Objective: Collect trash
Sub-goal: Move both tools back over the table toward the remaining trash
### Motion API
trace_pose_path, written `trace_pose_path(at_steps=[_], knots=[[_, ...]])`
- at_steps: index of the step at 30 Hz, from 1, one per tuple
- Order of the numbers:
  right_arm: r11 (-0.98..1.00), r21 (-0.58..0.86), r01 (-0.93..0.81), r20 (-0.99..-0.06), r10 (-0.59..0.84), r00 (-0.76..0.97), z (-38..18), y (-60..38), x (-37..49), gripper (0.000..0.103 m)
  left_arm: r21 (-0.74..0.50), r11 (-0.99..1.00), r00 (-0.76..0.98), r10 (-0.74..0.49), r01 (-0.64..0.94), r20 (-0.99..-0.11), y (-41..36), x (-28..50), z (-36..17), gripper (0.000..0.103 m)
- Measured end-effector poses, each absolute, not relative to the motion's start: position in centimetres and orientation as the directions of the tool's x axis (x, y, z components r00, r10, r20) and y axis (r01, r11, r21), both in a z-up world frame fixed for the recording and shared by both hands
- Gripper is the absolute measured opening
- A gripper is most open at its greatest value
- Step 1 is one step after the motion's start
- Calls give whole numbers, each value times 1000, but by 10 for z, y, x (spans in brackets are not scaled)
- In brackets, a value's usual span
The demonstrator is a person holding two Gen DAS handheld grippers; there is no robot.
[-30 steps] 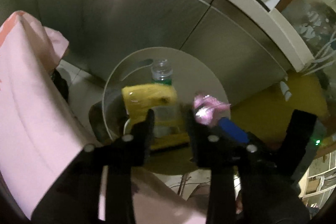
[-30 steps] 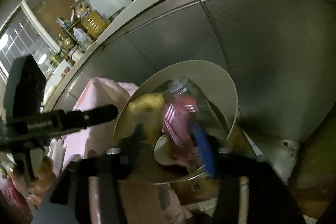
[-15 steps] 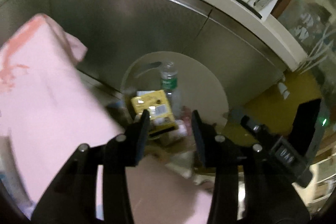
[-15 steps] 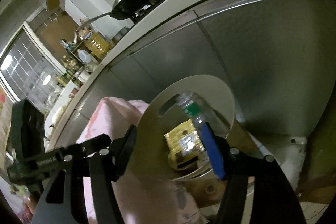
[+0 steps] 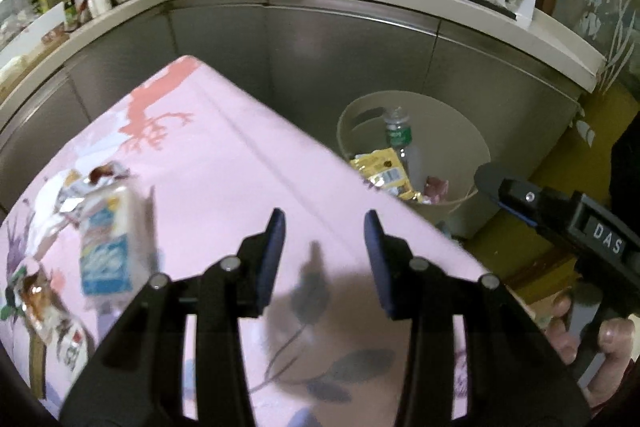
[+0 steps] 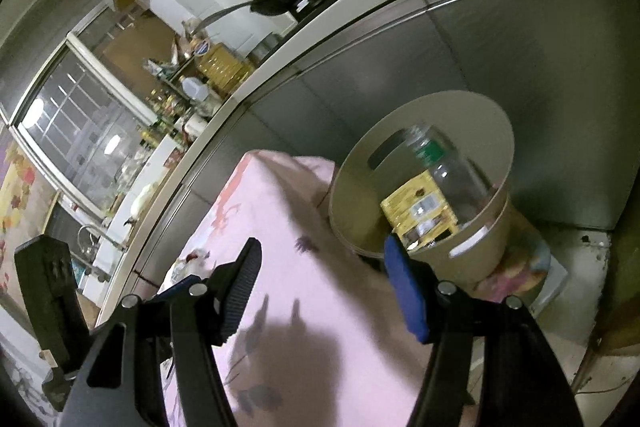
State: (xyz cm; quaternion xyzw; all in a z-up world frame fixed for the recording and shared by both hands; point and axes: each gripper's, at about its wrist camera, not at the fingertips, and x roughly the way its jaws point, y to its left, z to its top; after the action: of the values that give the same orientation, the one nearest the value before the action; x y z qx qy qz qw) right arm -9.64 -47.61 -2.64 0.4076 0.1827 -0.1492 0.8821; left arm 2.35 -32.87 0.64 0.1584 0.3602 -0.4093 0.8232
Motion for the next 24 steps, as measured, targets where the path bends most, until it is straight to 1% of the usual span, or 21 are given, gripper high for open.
trace_pose_path(at_steps=[8, 17, 24], knots=[[645, 647, 406, -461, -93, 883, -16, -437, -94, 62, 18, 651, 481, -541, 759, -690, -286, 12, 13, 39], [677, 631, 379, -464, -62, 884, -4, -404, -86, 61, 35, 704, 536, -507, 709, -675, -241, 10, 13, 39], [721, 602, 344, -484, -14, 875, 2, -372, -72, 61, 38, 769, 593, -459, 638, -661, -194, 16, 9, 39]])
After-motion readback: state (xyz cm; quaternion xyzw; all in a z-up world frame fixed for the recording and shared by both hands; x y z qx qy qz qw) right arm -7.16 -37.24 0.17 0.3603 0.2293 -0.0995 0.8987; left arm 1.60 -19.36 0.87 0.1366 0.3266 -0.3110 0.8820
